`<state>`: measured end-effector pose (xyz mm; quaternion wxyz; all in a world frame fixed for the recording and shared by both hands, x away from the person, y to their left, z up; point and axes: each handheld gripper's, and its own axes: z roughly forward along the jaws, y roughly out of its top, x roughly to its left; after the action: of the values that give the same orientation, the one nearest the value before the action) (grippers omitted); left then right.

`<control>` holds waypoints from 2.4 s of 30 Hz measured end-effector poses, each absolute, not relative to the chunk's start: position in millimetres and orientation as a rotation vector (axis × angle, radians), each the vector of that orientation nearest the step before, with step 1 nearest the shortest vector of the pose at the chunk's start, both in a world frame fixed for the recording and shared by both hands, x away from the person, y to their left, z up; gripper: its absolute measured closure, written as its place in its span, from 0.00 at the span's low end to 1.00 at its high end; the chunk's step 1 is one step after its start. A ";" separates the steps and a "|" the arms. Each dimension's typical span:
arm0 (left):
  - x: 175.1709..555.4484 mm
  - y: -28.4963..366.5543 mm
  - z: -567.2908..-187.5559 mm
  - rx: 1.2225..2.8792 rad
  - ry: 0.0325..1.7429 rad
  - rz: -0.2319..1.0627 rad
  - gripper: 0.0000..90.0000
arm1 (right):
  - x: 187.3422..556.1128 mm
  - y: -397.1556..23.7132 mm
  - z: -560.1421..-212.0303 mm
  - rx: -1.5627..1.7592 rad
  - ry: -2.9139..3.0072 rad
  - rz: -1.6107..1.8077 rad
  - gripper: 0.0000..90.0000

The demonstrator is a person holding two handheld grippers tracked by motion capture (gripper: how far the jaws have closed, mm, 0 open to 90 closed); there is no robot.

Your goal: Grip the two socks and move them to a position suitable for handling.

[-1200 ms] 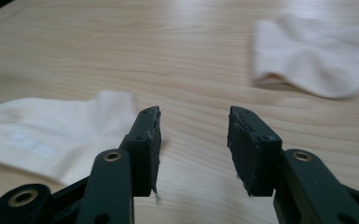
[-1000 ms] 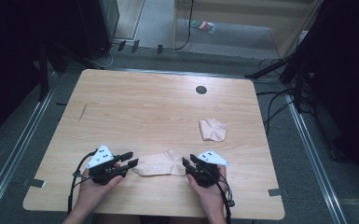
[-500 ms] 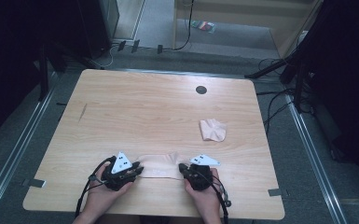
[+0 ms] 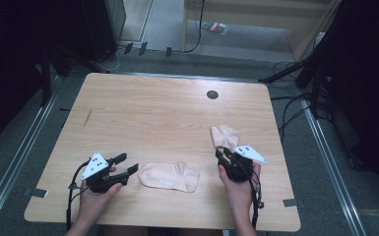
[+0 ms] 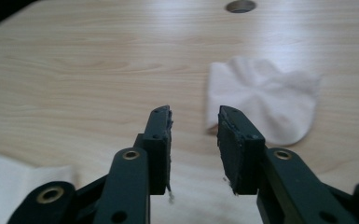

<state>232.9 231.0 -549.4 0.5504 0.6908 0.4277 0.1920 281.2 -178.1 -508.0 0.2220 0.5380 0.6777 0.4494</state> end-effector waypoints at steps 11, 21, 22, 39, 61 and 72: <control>234.6 238.2 -552.7 1.567 1.040 0.396 0.34 | 356.3 -165.3 -538.6 1.530 1.904 0.901 0.43; 236.2 240.2 -553.2 1.548 1.068 0.375 0.34 | 359.2 -165.5 -541.4 1.584 1.867 0.861 0.95; 236.3 240.3 -553.2 1.547 1.071 0.374 0.34 | 357.1 -164.3 -539.4 1.578 1.861 0.868 0.95; 236.3 239.1 -553.0 1.556 1.071 0.385 0.34 | 317.8 -38.6 -506.8 1.409 1.997 1.087 0.95; 237.1 238.8 -552.9 1.561 1.075 0.386 0.34 | 358.3 -50.1 -514.6 1.491 2.102 1.094 0.61; 237.6 238.4 -553.0 1.559 1.080 0.382 0.34 | 361.0 -43.9 -526.2 1.461 2.167 1.157 0.97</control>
<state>237.6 238.4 -553.0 0.5675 0.6635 0.4597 0.1626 361.0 -43.9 -526.2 0.1413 0.5060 0.7505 0.4008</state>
